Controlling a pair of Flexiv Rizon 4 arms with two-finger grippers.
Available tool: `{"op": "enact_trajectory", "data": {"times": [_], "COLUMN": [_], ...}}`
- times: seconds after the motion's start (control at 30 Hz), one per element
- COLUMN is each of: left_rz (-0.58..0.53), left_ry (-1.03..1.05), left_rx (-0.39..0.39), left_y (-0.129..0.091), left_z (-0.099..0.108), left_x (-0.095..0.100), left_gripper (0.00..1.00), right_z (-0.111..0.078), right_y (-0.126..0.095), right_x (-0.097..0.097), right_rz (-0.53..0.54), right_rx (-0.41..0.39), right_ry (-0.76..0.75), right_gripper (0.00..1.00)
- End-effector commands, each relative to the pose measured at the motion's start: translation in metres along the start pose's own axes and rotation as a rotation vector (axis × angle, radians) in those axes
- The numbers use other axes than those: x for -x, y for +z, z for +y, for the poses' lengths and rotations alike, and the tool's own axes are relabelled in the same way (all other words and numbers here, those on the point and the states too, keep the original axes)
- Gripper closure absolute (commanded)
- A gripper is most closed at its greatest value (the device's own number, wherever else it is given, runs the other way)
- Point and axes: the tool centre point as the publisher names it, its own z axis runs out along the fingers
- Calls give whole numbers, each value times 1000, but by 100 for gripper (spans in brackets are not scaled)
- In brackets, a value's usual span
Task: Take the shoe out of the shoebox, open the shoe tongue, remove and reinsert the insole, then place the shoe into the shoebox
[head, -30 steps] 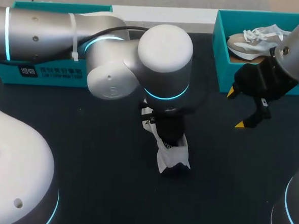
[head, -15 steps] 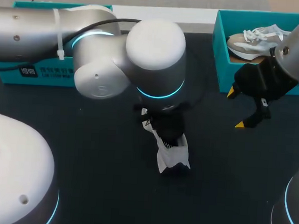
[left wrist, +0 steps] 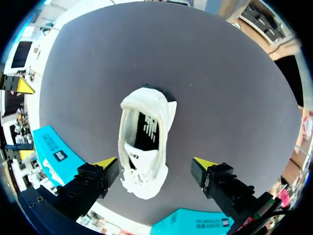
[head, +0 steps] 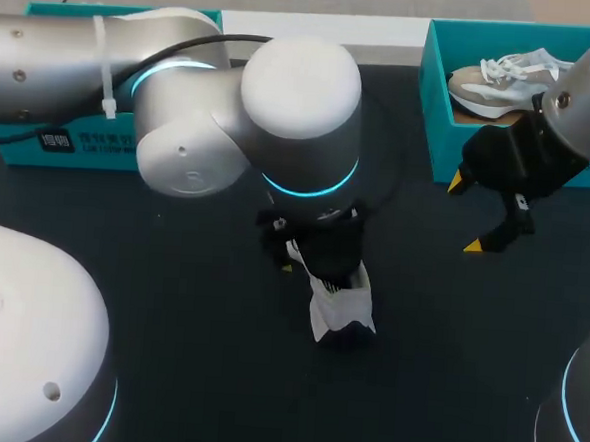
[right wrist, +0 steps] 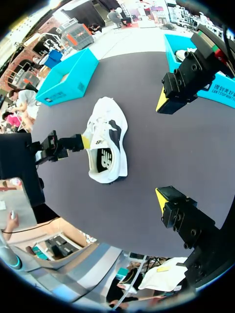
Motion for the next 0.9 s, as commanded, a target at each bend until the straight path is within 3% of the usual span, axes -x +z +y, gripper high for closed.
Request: {"op": "enact_trajectory", "data": {"times": [0.03,0.13,0.2,0.87,0.9], "left_rz": [222,288,339,333,313], "left_ry": [-670,-1180,-1376,-1396,-1416], "left_rx": [253,258,233,247,212], "left_y": [-13,-14,-7,-5,-8], "left_z": [-20,-24,-32,-36,-41], "left_x": [-3,-16,-24,-26,-26], "left_gripper": [0,0,0,0,0], "right_z": [1,1,1,1,1], "right_y": [1,1,1,1,1], "right_x": [0,0,0,0,0], "right_rz": [-1,-1,-1,-1,-1], "right_rx": [-4,-4,-4,-4,-4], "right_ry": [1,1,1,1,1], "right_gripper": [0,0,0,0,0]}}
